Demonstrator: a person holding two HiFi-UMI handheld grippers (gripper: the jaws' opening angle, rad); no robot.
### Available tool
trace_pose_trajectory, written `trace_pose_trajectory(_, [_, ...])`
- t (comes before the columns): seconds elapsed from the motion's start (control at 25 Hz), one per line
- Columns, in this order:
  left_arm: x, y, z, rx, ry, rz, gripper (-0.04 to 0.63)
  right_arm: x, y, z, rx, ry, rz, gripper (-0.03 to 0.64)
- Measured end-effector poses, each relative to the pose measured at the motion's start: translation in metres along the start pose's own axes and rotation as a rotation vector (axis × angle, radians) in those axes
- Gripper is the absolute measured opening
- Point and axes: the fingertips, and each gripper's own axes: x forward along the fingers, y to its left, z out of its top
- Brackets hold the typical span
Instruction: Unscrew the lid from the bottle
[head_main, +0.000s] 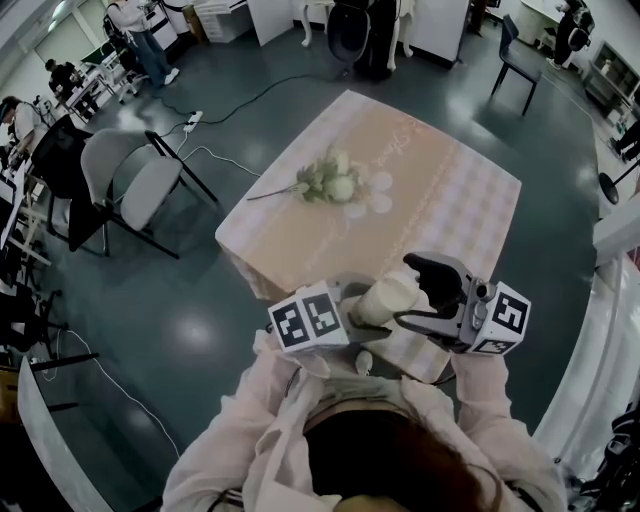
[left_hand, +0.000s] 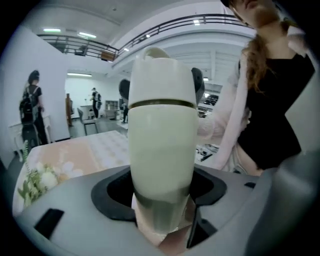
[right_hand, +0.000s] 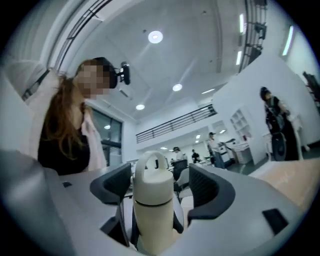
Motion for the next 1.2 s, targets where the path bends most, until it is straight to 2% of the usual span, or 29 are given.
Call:
trace_pose_trajectory(0.04, [0.000,0.012,0.001,-0.030,0.001,0.075,0.316,-0.001,-0.012,0.000,0.050,-0.022,-0.079,0.377])
trace_pose_trajectory(0.12, [0.000,0.033,-0.001,-0.068,0.023,0.220,0.316,-0.002,-0.025,-0.005,0.119,-0.048,-0.190,0.385])
trace_pose_trajectory(0.16, [0.000,0.040,-0.003,-0.075,0.039,0.268,0.316,0.000,-0.028,-0.008,0.131,-0.042,-0.225,0.385])
trace_pose_trajectory(0.24, [0.003,0.044,-0.005,-0.072,0.072,0.298,0.317,0.003,-0.030,-0.016,0.109,-0.003,-0.269,0.368])
trace_pose_trajectory(0.28, [0.004,0.042,-0.006,-0.064,0.083,0.286,0.316,0.004,-0.030,-0.018,0.083,0.016,-0.272,0.303])
trace_pose_trajectory(0.36, [0.005,0.033,-0.004,-0.037,0.084,0.221,0.316,0.005,-0.022,-0.018,0.028,0.036,-0.214,0.296])
trace_pose_trajectory(0.56, [0.000,-0.019,0.006,0.085,0.030,-0.113,0.316,0.003,0.029,-0.008,-0.066,0.036,0.146,0.295])
trace_pose_trajectory(0.64, [0.000,-0.033,0.006,0.113,0.031,-0.196,0.316,0.004,0.042,-0.006,-0.066,0.047,0.228,0.295])
trace_pose_trajectory(0.68, [0.000,-0.033,0.006,0.107,0.033,-0.200,0.316,0.004,0.042,-0.006,-0.063,0.052,0.225,0.295])
trace_pose_trajectory(0.76, [0.000,-0.020,0.005,0.050,0.022,-0.129,0.316,0.004,0.024,-0.007,-0.045,0.048,0.124,0.302])
trace_pose_trajectory(0.8, [-0.001,-0.009,0.004,0.013,0.012,-0.066,0.316,0.004,0.010,-0.007,-0.026,0.041,0.047,0.312])
trace_pose_trajectory(0.88, [-0.002,0.015,0.001,-0.055,0.000,0.074,0.316,0.005,-0.014,-0.009,0.018,0.027,-0.097,0.374])
trace_pose_trajectory(0.96, [0.001,0.032,-0.005,-0.108,0.004,0.180,0.317,0.006,-0.026,-0.013,0.044,0.030,-0.190,0.382])
trace_pose_trajectory(1.08, [0.006,0.036,-0.010,-0.121,0.030,0.233,0.316,0.010,-0.030,-0.024,0.030,0.075,-0.245,0.379])
trace_pose_trajectory(1.2, [0.009,0.030,-0.013,-0.075,0.074,0.205,0.316,0.014,-0.025,-0.029,-0.002,0.113,-0.213,0.309])
